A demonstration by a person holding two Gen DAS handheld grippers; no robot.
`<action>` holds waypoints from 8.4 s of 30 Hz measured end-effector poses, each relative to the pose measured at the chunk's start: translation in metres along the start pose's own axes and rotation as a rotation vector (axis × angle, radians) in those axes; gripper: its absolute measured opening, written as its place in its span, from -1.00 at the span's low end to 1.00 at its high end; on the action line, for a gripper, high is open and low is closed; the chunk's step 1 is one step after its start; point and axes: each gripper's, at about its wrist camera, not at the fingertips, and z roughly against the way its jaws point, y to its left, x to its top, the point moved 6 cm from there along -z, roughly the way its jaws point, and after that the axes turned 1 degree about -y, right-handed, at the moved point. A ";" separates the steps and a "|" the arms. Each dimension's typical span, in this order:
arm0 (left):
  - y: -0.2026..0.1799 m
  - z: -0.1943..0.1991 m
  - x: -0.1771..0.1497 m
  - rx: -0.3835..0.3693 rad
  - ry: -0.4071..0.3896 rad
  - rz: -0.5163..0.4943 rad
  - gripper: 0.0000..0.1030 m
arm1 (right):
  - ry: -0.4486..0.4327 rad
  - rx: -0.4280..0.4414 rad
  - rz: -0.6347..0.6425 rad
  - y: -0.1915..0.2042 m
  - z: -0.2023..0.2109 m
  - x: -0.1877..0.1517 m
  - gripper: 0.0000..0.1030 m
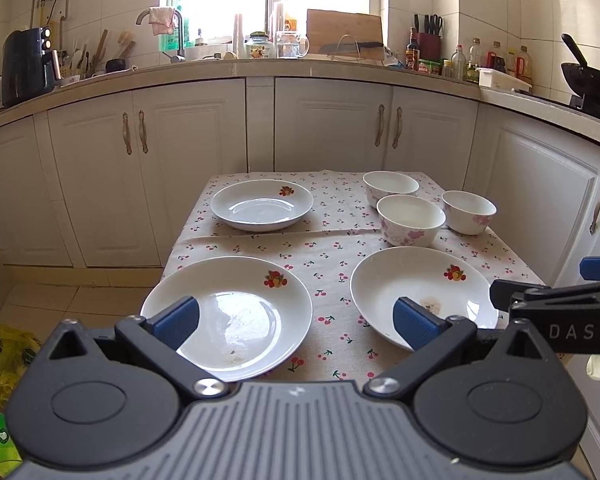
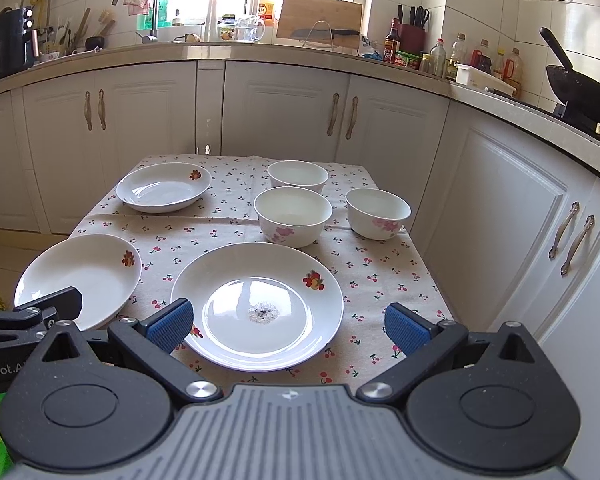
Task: Organize plates and bowls
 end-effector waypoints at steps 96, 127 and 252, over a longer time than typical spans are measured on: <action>0.103 -0.096 -0.081 -0.166 0.203 -0.118 0.99 | 0.117 0.597 0.288 0.111 -0.114 0.035 1.00; 0.113 -0.112 -0.072 -0.299 0.207 -0.246 0.98 | 0.334 0.811 0.373 0.175 -0.207 0.043 0.66; -0.062 -0.123 0.004 -0.373 0.139 -0.346 0.99 | 0.083 0.481 0.297 -0.046 -0.114 -0.070 1.00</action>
